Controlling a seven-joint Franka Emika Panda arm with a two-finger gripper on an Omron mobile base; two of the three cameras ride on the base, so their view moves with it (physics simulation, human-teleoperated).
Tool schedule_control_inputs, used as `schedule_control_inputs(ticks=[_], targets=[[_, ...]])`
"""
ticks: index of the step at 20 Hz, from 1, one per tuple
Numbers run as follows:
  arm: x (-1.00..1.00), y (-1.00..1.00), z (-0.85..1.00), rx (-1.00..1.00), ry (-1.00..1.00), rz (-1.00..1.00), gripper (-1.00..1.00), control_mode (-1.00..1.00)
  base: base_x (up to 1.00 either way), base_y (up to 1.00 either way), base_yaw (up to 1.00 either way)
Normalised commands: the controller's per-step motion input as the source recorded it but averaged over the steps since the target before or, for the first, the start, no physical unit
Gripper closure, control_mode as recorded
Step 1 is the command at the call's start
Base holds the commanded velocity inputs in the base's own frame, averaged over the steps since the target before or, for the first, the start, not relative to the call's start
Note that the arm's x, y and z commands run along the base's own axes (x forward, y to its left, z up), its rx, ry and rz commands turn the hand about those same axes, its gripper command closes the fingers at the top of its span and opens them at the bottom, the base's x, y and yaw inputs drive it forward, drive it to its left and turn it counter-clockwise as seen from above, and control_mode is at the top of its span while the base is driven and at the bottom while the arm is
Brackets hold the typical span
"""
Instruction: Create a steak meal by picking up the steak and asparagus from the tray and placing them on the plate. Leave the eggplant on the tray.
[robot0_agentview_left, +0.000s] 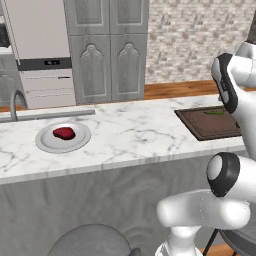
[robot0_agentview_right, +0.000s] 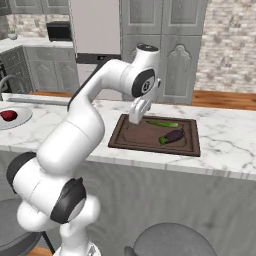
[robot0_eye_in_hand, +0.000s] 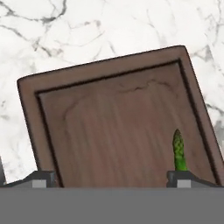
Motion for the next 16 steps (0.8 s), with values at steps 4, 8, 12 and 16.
schedule_control_inputs(ticks=[4, 8, 12, 16], targets=[[0.31, -0.27, -0.24, -0.06, 0.0, 0.3, -1.0, -1.0, 0.0, 0.0, 0.0], [0.23, -0.22, -0.14, -0.05, 0.0, 0.29, -1.0, -1.0, 0.0, 0.0, 0.0], [0.23, -0.02, -0.07, -0.01, 0.0, 0.19, -1.0, -1.0, 0.0, 0.0, 0.0], [0.18, -0.01, -0.2, 0.0, 0.03, 0.12, -1.0, -1.0, 0.0, 0.0, 0.0]])
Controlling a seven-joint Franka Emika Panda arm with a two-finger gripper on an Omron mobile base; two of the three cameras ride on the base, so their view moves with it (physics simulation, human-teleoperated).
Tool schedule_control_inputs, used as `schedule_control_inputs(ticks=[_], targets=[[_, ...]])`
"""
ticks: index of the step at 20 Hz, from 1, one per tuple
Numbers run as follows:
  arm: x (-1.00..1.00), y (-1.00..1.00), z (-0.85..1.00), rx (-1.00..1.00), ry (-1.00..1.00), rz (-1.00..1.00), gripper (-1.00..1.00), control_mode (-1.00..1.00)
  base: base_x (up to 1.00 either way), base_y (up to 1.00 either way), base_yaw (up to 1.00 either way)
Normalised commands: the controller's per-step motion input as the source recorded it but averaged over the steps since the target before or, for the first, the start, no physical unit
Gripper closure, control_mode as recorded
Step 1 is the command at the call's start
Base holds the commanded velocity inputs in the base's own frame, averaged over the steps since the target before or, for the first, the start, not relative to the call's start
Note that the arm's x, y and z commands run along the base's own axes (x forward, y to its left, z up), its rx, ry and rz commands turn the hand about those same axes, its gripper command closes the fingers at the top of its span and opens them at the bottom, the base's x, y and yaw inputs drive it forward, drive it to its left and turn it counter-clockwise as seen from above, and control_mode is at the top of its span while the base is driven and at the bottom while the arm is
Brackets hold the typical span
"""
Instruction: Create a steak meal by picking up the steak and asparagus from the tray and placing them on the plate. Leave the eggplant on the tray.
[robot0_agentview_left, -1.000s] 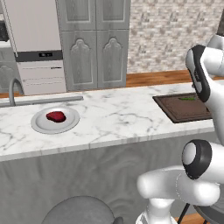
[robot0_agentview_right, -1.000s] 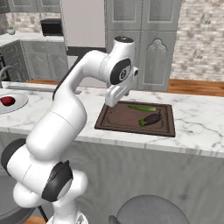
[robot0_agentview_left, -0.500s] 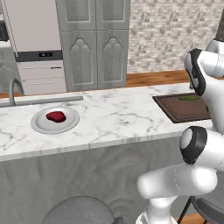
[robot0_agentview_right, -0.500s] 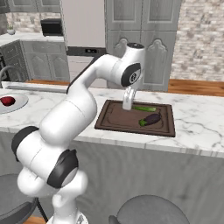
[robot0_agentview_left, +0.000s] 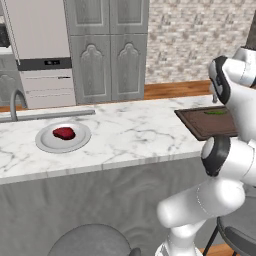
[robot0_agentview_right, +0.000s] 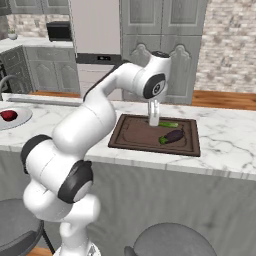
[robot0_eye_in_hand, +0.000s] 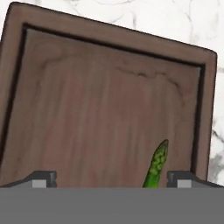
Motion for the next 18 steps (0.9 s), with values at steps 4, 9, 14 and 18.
schedule_control_inputs(ticks=[4, 9, 14, 18], targets=[[0.17, -0.18, -0.17, 0.0, 0.02, 0.04, -1.0, -1.0, 0.0, 0.0, 0.0], [0.22, -0.22, -0.11, 0.0, 0.0, 0.01, -1.0, -1.0, 0.0, 0.0, 0.0], [0.22, -0.19, -0.15, 0.0, 0.0, 0.01, -1.0, -1.0, 0.0, 0.0, 0.0], [0.19, -0.18, -0.19, 0.0, 0.0, 0.02, -1.0, -1.0, 0.0, 0.0, 0.0]])
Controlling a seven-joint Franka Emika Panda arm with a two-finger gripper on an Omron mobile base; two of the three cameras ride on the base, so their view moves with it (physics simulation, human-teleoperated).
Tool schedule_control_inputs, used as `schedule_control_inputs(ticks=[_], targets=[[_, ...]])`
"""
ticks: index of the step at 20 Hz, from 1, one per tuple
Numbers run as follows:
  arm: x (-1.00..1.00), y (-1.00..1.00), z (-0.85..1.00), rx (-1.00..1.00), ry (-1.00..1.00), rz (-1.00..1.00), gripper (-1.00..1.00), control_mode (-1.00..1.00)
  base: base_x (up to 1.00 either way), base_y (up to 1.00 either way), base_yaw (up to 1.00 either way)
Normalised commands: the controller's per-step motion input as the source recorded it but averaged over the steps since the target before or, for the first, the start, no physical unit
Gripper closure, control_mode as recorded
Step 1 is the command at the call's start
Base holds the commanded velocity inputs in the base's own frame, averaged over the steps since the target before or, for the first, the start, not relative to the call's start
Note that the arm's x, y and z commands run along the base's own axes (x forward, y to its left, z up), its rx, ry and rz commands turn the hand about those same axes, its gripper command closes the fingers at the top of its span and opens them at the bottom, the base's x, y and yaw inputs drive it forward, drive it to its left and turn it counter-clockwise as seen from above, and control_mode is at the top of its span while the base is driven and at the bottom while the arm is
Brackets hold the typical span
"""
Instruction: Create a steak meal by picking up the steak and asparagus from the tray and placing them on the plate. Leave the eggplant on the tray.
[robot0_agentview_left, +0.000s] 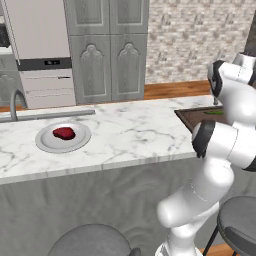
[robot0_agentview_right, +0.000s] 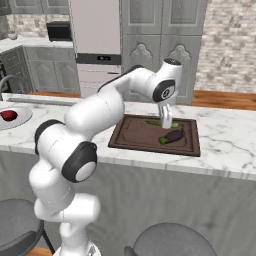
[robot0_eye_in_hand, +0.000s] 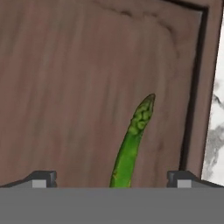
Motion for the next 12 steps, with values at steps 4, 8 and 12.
schedule_control_inputs(ticks=[4, 8, 12], targets=[[0.2, -0.14, -0.19, 0.0, 0.0, 0.02, -1.0, -1.0, 0.0, 0.0, 0.0], [0.22, -0.09, -0.17, 0.0, 0.01, 0.02, -1.0, -1.0, 0.0, 0.0, 0.0], [0.17, -0.01, -0.18, 0.0, 0.0, 0.01, -1.0, -1.0, 0.0, 0.0, 0.0]])
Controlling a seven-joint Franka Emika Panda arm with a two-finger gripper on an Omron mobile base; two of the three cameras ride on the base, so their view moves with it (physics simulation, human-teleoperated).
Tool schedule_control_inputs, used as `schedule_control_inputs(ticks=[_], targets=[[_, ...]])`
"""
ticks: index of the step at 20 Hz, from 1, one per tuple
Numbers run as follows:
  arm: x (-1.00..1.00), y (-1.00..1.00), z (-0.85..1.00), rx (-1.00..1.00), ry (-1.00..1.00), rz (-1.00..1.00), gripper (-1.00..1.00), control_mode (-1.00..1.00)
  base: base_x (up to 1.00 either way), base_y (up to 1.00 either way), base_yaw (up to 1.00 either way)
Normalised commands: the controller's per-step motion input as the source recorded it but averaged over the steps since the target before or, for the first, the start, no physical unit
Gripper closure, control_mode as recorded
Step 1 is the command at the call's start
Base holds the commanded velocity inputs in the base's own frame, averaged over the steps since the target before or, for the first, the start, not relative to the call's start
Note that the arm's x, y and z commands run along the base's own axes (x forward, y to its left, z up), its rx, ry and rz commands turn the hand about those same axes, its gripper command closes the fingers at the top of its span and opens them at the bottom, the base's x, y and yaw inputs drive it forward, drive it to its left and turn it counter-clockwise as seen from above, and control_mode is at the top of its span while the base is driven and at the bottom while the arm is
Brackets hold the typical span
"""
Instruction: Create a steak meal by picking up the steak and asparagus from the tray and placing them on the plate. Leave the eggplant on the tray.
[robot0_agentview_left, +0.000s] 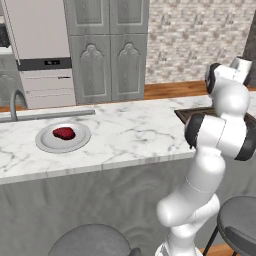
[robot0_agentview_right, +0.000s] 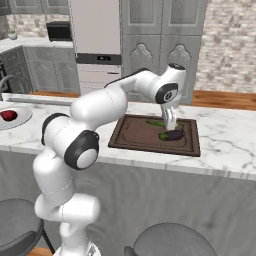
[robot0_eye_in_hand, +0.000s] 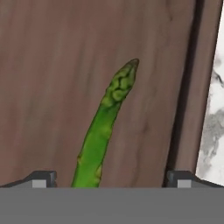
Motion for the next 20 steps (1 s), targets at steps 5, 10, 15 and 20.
schedule_control_inputs(ticks=[5, 10, 15, 20], targets=[[0.07, 0.0, -0.2, -0.01, 0.0, 0.0, 1.0, -1.0, 0.0, 0.0, 0.0], [0.03, 0.0, -0.17, 0.0, 0.0, 0.0, 1.0, -1.0, 0.0, 0.0, 0.0], [0.0, 0.0, -0.1, 0.0, 0.0, 0.0, 1.0, -1.0, 0.0, 0.0, 0.0], [0.0, 0.0, 0.0, 0.0, 0.0, 0.0, 1.0, -1.0, 0.0, 0.0, 0.0]])
